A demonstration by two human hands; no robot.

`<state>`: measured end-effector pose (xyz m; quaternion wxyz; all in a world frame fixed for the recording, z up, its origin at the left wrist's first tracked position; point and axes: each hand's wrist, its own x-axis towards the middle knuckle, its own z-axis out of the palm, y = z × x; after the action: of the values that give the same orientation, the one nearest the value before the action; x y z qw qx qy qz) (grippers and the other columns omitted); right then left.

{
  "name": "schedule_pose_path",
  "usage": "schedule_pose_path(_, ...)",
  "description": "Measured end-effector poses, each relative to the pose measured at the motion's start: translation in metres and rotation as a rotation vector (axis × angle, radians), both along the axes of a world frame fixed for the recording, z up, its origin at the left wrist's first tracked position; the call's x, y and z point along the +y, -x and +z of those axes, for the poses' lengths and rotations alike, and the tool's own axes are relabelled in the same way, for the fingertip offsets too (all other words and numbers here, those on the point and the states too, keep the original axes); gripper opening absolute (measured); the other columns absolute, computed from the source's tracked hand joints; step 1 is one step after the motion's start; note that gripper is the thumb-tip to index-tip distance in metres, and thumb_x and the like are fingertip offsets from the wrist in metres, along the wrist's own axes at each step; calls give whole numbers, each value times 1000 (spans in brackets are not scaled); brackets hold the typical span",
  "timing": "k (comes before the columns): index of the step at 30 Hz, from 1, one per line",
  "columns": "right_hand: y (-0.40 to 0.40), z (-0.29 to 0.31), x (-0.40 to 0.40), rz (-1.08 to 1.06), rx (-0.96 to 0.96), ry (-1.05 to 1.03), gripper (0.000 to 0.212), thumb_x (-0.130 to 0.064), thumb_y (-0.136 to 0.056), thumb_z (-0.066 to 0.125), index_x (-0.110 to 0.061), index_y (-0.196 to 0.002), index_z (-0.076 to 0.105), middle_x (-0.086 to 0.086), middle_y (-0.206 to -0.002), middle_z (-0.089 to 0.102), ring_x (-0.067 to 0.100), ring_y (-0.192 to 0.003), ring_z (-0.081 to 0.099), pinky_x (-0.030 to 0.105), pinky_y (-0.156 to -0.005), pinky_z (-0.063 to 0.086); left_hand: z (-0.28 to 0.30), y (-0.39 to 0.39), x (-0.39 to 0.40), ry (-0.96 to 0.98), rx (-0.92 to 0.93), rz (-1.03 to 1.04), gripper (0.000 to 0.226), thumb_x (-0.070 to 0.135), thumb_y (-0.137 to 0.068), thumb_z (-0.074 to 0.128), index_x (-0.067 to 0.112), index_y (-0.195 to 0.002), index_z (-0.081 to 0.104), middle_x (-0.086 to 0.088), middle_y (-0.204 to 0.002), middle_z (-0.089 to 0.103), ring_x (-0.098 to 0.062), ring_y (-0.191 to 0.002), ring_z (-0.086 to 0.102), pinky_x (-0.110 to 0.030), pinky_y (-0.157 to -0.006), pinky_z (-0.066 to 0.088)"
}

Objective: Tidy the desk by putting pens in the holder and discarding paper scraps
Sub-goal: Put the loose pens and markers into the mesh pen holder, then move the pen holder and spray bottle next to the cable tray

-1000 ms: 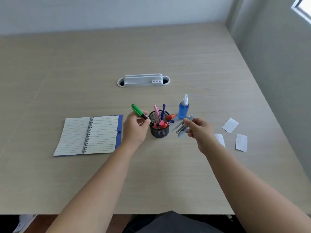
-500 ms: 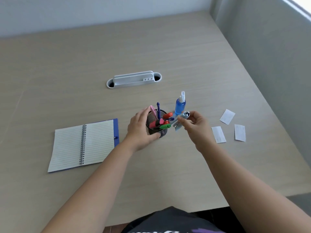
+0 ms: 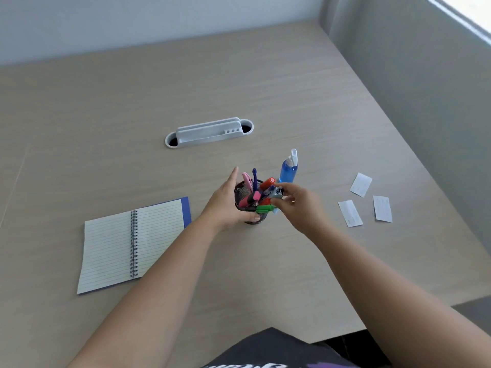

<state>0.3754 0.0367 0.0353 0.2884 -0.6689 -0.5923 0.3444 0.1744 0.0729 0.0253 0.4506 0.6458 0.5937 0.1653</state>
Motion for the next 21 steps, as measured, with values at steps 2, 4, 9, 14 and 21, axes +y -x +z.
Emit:
schedule_pose_path(2,1,1,2,30,11,19,38,-29,-86,68,-29,-123,62,-6,-90,65,3,-74,62,13,-61,42,-3,5,2,6,-9,6,139,41,-43,94,44,-147,2,4,-152,37,-16,-133,40,-25,-96,31)
schedule_pose_path(4,1,3,3,93,31,77,35,-27,-88,65,-29,-123,61,-5,-93,67,7,-80,63,19,-65,45,-5,11,5,12,-46,15,136,35,-44,94,46,-146,6,5,-150,40,-14,-131,43,-24,-97,33)
schedule_pose_path(9,5,-3,6,224,-30,148,46,-14,-88,56,-27,-133,53,-15,-92,61,0,-71,59,15,-65,43,-9,35,10,-38,-138,111,121,23,-52,94,42,-145,19,7,-134,49,-11,-118,54,-29,-100,40)
schedule_pose_path(14,29,-9,29,191,4,142,46,-14,-87,60,-21,-132,54,-1,-92,71,17,-74,65,22,-65,48,-12,43,22,-91,-108,237,102,22,-61,90,38,-142,30,11,-113,61,-4,-94,63,-28,-84,51)
schedule_pose_path(21,47,-12,88,108,69,153,36,-18,-90,59,-23,-126,58,-20,-75,60,-10,-48,54,6,-40,38,-9,44,72,-110,-142,304,84,12,-72,82,29,-141,37,1,-125,59,-5,-90,64,-20,-81,47)
